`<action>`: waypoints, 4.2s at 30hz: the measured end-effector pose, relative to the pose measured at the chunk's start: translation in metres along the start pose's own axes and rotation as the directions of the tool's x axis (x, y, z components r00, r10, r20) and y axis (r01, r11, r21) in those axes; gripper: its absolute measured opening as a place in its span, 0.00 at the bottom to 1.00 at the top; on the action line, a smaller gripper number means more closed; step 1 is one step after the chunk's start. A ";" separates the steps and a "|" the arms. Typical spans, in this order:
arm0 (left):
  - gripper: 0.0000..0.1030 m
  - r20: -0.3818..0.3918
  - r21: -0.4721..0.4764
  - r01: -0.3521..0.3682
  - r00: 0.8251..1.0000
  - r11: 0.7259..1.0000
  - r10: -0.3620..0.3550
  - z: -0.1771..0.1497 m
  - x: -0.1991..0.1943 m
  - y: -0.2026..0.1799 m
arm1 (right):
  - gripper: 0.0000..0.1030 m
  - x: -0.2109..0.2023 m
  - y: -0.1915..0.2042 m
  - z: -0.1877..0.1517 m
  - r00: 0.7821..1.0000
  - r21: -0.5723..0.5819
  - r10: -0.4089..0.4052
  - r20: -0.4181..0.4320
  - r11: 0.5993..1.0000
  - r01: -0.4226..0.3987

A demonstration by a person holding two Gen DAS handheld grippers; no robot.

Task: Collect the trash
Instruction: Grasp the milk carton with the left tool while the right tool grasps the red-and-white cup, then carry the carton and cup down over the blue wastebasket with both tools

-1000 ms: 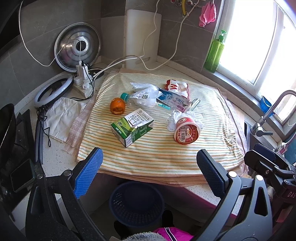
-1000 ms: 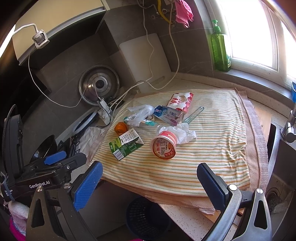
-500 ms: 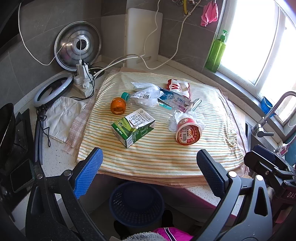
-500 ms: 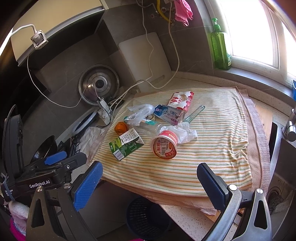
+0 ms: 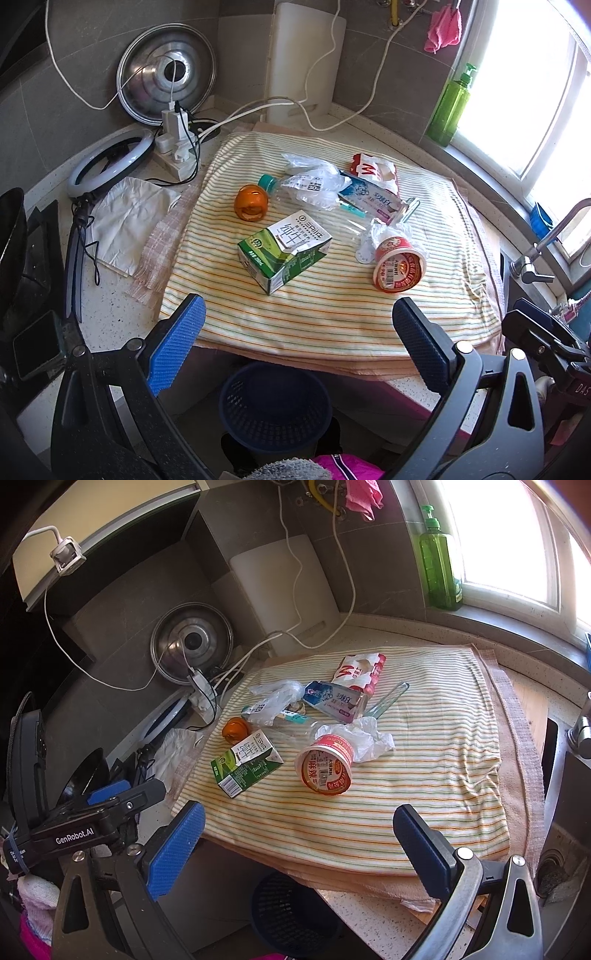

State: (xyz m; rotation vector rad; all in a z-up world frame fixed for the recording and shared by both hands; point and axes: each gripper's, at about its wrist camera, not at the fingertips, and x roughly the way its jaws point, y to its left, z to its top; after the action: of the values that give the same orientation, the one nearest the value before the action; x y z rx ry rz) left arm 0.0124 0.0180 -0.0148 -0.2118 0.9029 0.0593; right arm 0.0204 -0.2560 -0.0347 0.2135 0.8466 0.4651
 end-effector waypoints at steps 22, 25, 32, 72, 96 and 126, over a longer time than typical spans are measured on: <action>0.96 -0.191 0.235 0.063 0.982 0.970 -0.017 0.037 0.117 0.013 | 0.67 0.087 -0.033 0.014 0.988 0.024 0.023 -0.155 1.000 -0.019; 0.96 -0.212 0.262 0.062 0.977 0.963 -0.005 0.048 0.133 0.009 | 0.65 0.097 -0.037 0.016 0.985 0.022 0.028 -0.172 0.999 -0.025; 0.96 -0.265 0.335 0.068 0.964 0.940 0.025 0.060 0.166 0.003 | 0.58 0.123 -0.042 0.019 0.975 0.021 0.034 -0.222 0.999 -0.030; 0.67 -0.274 0.074 0.169 0.951 0.983 -0.143 0.022 0.146 0.027 | 0.11 0.145 -0.073 0.024 0.971 0.156 0.035 -0.236 0.988 0.002; 0.66 -0.210 0.025 0.137 0.969 0.990 -0.129 -0.053 0.062 0.052 | 0.11 0.078 -0.027 -0.021 0.974 0.117 0.114 -0.197 0.989 -0.093; 0.63 -0.475 0.132 0.139 0.878 0.981 -0.061 -0.197 0.114 0.067 | 0.11 0.116 0.013 -0.166 0.911 0.126 0.027 -0.411 0.992 0.028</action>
State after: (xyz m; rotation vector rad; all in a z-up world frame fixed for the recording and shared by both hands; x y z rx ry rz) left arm -0.0785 0.0385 -0.2332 -0.1205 1.3751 -0.1709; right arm -0.0444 -0.1893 -0.2152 0.2383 1.2950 0.4619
